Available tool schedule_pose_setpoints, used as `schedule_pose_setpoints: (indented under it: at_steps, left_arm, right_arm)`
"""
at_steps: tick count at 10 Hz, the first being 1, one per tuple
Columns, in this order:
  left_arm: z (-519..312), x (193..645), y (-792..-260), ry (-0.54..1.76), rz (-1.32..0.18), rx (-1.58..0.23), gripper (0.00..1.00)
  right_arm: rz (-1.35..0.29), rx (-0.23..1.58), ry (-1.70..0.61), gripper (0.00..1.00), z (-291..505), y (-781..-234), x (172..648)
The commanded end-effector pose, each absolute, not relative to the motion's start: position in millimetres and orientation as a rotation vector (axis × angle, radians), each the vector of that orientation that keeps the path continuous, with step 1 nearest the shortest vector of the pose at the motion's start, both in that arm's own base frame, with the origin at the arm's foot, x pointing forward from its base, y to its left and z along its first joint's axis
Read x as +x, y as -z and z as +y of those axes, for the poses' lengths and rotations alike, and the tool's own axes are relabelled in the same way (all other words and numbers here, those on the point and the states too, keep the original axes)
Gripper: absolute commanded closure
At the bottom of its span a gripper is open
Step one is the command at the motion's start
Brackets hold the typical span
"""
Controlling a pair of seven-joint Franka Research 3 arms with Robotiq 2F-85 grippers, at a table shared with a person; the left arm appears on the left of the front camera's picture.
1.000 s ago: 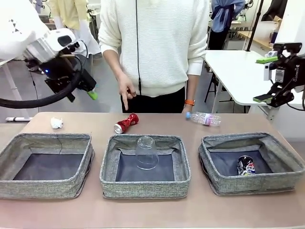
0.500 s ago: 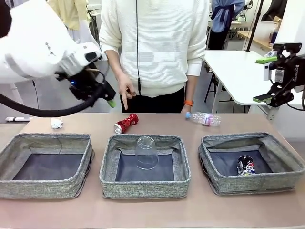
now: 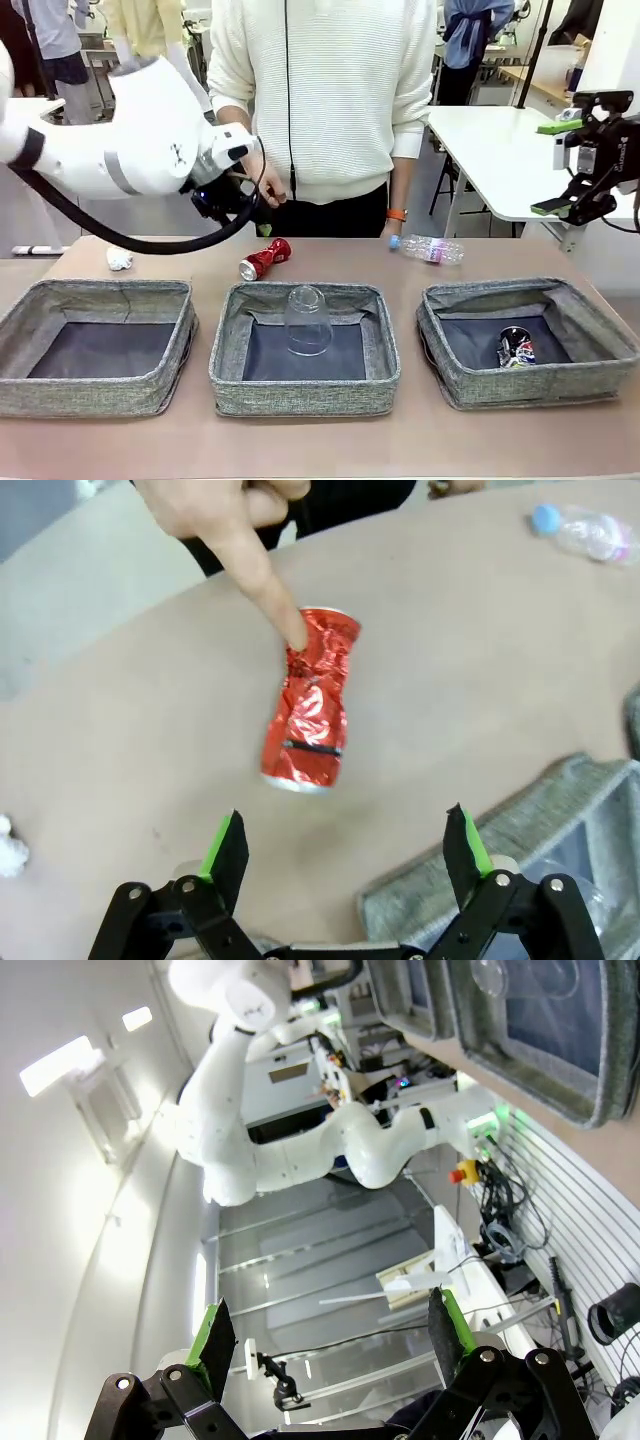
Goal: Sort the waste into the appropriate baskets.
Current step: Pick up the waste item pointed out by the person.
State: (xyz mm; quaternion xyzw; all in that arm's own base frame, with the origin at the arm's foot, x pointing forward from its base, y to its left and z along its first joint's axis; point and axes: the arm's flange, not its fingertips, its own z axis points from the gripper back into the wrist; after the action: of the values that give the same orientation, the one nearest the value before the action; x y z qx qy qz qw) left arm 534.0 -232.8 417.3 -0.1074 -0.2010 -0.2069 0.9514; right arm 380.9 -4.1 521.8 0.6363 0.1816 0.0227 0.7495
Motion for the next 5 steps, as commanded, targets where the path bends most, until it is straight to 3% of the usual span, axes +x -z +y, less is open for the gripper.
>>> schedule_pose_setpoints:
  at_steps: [1, 2, 5]
  left_arm:
    - [-225.6, 555.9, -402.4, 0.168, -0.306, -0.135, 0.0]
    - [-232.8, 534.0, -417.3, 0.421, -0.409, -0.218, 0.0]
    - [-220.6, 557.1, -381.5, 0.324, -0.404, -0.22, 0.0]
  right_arm:
    - [0.391, 1.401, -0.028, 0.0, -1.6, -527.1, 382.6]
    - [0.391, 1.401, -0.028, 0.0, -1.6, -527.1, 382.6]
    - [0.391, 1.401, -0.028, 0.0, -1.6, -527.1, 382.6]
